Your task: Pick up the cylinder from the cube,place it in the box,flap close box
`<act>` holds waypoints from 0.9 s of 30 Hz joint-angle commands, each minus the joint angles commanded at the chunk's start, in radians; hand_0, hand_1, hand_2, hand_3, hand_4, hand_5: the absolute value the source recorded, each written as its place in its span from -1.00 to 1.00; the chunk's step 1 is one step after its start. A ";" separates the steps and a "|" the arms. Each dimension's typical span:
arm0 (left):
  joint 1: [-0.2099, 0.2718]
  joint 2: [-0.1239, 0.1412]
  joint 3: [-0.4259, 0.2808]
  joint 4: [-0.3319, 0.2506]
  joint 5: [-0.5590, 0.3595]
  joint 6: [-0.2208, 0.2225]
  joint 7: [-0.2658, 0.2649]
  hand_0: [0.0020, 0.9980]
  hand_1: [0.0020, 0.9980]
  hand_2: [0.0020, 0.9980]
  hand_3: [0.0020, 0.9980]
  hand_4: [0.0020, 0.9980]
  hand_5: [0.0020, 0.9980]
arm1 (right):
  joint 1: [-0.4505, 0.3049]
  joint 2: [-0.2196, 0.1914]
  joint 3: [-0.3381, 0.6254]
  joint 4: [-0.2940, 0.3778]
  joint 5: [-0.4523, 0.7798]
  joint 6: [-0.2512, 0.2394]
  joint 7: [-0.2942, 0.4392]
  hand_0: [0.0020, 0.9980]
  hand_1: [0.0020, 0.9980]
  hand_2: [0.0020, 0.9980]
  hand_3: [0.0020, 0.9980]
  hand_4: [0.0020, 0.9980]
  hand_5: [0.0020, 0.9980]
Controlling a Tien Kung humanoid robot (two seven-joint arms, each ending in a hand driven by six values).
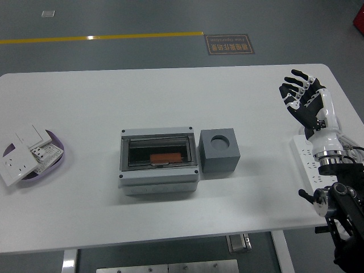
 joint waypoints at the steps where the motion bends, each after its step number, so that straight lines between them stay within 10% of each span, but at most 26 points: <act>1: -0.002 0.000 0.001 0.000 0.000 0.000 0.000 0.27 0.33 0.18 0.30 0.44 -0.40 | 0.001 -0.002 0.001 0.005 -0.005 -0.001 -0.001 0.39 0.29 0.31 0.35 0.58 -0.60; 27: -0.023 -0.001 -0.012 0.000 0.021 -0.001 0.006 0.27 0.33 0.18 0.31 0.44 -0.40 | 0.000 -0.007 -0.029 -0.023 0.020 -0.008 0.002 0.38 0.26 0.30 0.34 0.53 -0.58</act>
